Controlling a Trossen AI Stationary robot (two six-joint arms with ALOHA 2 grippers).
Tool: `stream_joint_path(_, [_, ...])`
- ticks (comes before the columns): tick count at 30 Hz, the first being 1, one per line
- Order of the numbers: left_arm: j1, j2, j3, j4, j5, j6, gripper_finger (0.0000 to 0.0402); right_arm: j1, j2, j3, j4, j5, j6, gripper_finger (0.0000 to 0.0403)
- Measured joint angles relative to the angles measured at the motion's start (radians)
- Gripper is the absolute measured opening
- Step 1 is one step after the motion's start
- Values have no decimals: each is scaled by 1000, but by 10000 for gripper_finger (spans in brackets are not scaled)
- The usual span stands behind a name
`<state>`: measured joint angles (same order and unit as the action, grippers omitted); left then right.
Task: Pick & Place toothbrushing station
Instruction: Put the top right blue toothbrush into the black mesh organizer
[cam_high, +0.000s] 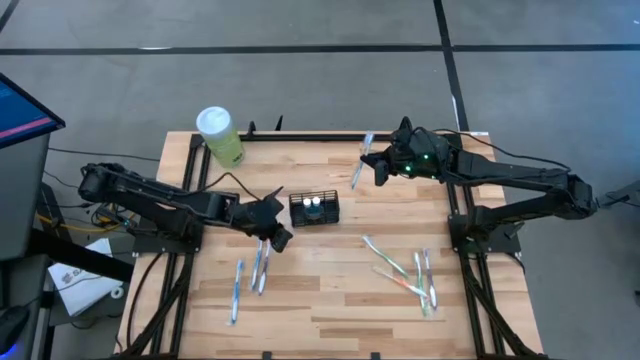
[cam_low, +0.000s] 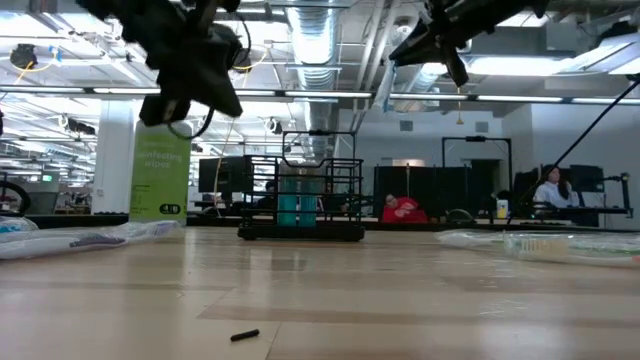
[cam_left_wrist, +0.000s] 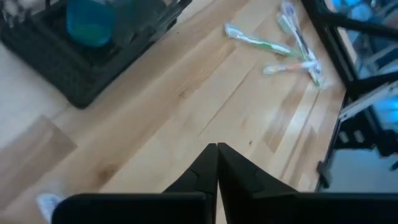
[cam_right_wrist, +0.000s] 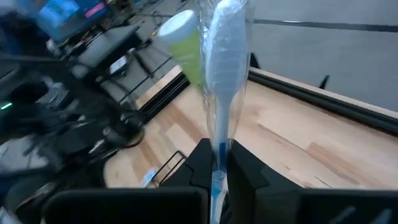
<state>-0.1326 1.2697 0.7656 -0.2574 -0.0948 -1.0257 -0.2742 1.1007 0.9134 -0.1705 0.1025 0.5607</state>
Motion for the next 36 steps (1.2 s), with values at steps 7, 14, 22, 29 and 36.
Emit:
stream_joint_path(7, [52,88,-41,82,24,-51,0,49,0,0,65,-27,-222,19])
stream_joint_path(14, [100,199,-41,193,67,-106,0,65,0,0,95,-83,-307,20])
stream_joint_path(22, [113,222,-42,215,16,-171,0,72,0,0,93,-195,-459,22])
stream_joint_path(29, [124,222,-42,208,-41,-179,0,51,0,0,94,-215,-464,23])
stream_joint_path(36, [154,222,-41,177,-74,-100,0,42,1,0,97,-259,-467,24])
